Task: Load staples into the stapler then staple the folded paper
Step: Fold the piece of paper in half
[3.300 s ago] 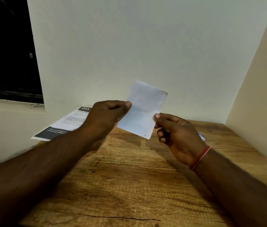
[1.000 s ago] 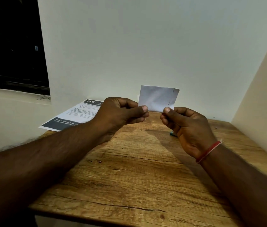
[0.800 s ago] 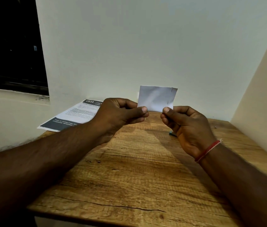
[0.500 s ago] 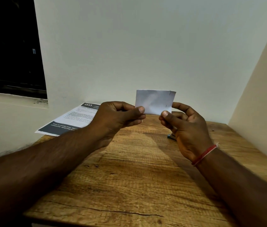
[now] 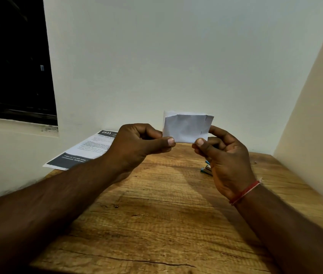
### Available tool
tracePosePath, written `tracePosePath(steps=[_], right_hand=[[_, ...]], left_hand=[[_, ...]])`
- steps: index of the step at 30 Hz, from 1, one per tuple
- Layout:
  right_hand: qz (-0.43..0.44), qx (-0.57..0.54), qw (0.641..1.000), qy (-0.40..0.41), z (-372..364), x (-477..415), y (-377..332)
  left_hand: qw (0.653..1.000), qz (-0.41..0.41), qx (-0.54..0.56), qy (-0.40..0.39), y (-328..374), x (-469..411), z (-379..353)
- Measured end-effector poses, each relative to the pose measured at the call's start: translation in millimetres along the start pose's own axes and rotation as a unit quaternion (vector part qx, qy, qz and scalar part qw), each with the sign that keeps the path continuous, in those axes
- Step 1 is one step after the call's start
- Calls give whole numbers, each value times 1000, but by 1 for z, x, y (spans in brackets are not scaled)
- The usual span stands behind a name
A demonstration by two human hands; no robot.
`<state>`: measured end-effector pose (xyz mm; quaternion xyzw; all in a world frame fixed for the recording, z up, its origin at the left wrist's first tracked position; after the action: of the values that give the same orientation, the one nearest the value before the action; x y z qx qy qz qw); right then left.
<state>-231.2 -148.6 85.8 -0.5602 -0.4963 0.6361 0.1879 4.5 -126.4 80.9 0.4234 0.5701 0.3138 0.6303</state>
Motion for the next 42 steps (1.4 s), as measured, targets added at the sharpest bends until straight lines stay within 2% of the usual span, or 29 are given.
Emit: tracePosePath(steps=[4,8,14,24,30,35,42], right_hand=[[11,11,1000,-2,-1,0,0],[9,33,999,-22,-12,2,10],[-13,60,997,-42,-14,1,23],[-27,4,999,-43,-14,0,25],[-33,-9,999,-15,0,-3,28],[-38,-2,999,-22,3,-4,31],[-39,27,999,-23,6,-3,30]], left_hand=[[996,32,76,-20,-15,-3,-7],[995,41,56,-65,-23,2,-29],[998,44,44,-30,-27,7,-24],[999,39,11,-4,-16,8,-20],[999,22,44,12,-9,1,-3],[1000,16,16,-9,-8,0,2],[997,-65,-22,20,7,-2,8]])
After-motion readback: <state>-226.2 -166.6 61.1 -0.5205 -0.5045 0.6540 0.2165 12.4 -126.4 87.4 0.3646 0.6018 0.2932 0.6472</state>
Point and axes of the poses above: each hand's wrist, its own x-axis away from the middle knuckle, its own z-axis out of the back of the hand, y = z × x, the point moved 9 cm from there along -x, towards the middle knuckle, and after that the axes turned 15 degrees about -y, right-handed, at the moved point
